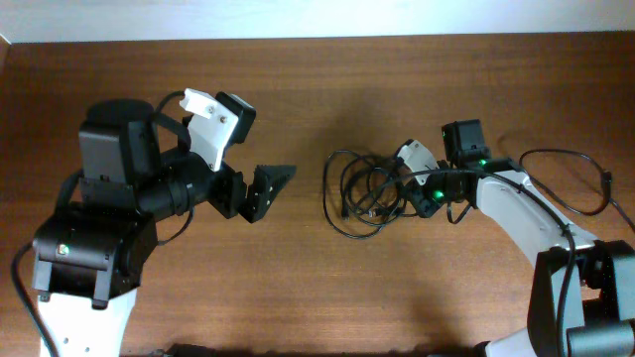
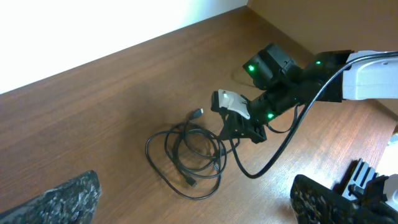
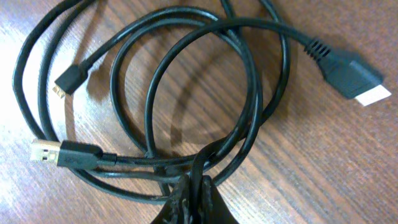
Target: Untangle cables
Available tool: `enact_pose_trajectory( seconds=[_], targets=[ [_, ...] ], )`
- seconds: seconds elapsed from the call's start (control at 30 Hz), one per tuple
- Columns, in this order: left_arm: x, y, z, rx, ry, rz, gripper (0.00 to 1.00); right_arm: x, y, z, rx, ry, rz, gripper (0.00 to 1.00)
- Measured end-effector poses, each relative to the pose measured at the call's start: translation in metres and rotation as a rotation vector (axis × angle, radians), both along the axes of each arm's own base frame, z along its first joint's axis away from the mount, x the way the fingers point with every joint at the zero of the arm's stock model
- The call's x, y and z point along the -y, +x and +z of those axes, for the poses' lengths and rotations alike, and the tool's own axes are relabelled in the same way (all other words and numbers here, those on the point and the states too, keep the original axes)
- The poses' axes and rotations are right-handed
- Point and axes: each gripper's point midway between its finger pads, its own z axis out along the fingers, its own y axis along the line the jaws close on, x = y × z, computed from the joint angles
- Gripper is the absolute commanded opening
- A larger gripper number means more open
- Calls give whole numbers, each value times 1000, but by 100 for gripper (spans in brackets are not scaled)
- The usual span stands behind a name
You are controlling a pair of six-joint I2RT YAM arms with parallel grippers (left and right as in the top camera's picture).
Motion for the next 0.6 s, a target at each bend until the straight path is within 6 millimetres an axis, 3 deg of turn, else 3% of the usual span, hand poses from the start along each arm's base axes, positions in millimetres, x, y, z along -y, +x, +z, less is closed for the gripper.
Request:
enact_pose_trajectory(
  seconds=[0.13, 0.23, 0.3, 0.33, 0.5, 0.53, 0.6],
  targets=[
    [0, 0, 0, 0, 0, 0, 99, -4, 8, 10, -25, 49, -94, 4],
    [-3, 2, -2, 1, 14, 19, 99, -32, 43, 84, 40, 239, -94, 4],
    [-10, 7, -4, 6, 44, 62, 99, -37, 48, 117, 34, 279, -110, 4],
    [-13, 9, -6, 7, 56, 79, 99, -40, 52, 149, 55, 307, -114, 4],
    [-17, 11, -7, 9, 72, 101, 99, -45, 57, 267, 191, 373, -112, 4],
    [-17, 12, -7, 8, 75, 103, 99, -50, 56, 303, 257, 405, -104, 4],
    [-17, 13, -8, 6, 75, 102, 99, -65, 49, 349, 334, 457, -76, 4]
  ],
)
